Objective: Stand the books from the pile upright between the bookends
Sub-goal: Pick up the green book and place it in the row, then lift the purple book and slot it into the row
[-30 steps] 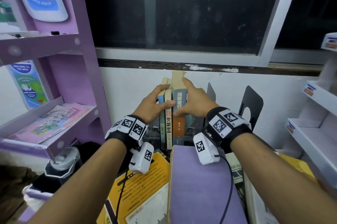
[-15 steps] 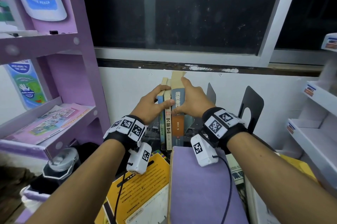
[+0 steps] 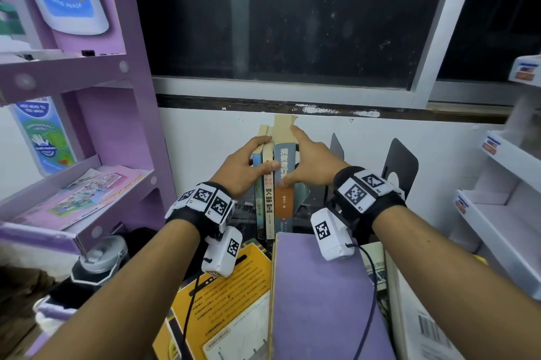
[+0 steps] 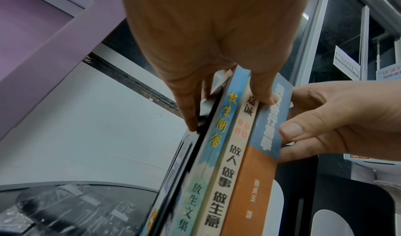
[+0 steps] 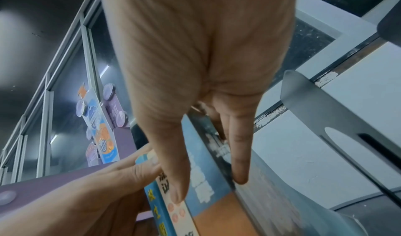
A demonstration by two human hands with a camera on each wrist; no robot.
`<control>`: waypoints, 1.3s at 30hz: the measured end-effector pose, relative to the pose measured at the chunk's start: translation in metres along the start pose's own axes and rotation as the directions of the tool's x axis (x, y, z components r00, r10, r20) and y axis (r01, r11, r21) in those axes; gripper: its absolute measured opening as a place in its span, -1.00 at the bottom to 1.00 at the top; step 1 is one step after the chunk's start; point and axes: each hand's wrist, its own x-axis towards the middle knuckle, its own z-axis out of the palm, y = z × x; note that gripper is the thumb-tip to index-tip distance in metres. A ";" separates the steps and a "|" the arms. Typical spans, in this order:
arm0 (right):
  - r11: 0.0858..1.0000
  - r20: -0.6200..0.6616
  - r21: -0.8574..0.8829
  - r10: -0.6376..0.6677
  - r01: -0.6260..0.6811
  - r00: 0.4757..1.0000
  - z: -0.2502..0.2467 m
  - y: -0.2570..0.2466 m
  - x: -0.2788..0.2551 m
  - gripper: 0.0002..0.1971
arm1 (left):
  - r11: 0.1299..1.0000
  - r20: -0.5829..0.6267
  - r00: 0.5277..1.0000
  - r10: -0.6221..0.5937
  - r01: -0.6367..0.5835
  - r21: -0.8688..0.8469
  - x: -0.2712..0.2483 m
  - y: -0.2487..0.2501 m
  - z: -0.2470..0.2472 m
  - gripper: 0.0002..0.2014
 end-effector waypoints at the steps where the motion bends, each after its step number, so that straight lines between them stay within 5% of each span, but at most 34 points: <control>1: 1.000 0.018 0.001 0.005 -0.005 1.000 -0.002 0.000 -0.002 0.22 | 1.000 0.007 1.000 -0.009 0.009 0.017 -0.001 0.002 -0.001 -0.49; 7: 1.000 0.071 0.001 0.031 -0.032 0.997 -0.015 0.005 -0.022 0.18 | 0.994 0.036 0.995 -0.093 0.090 0.068 -0.014 0.014 -0.002 -0.28; 13: 0.993 0.166 -0.090 0.097 -0.083 0.981 -0.030 0.007 -0.060 -0.11 | 0.975 0.056 0.977 -0.204 0.198 0.099 -0.035 0.020 -0.006 -0.16; 20: 0.966 0.264 -0.210 0.203 -0.149 0.943 -0.029 0.008 -0.101 -0.23 | 0.880 0.231 0.870 -0.435 0.358 0.311 -0.064 0.032 0.000 -0.21; 24: 0.947 0.286 -0.249 0.270 -0.201 0.919 -0.024 0.007 -0.124 -0.31 | 0.867 0.253 0.838 -0.484 0.419 0.271 -0.082 0.048 0.012 -0.25; 32: 0.904 0.297 -0.286 0.400 -0.319 0.867 -0.017 0.009 -0.144 -0.35 | 0.776 0.395 0.713 -0.580 0.335 0.534 -0.107 0.074 0.035 -0.52; 36: 0.897 0.318 -0.310 0.411 -0.316 0.854 -0.014 0.007 -0.152 -0.33 | 0.767 0.412 0.666 -0.622 0.413 0.492 -0.110 0.076 0.042 -0.33; 39: 0.899 0.321 -0.310 0.405 -0.310 0.856 -0.014 0.005 -0.156 -0.31 | 0.771 0.392 0.681 -0.618 0.428 0.472 -0.114 0.069 0.042 -0.18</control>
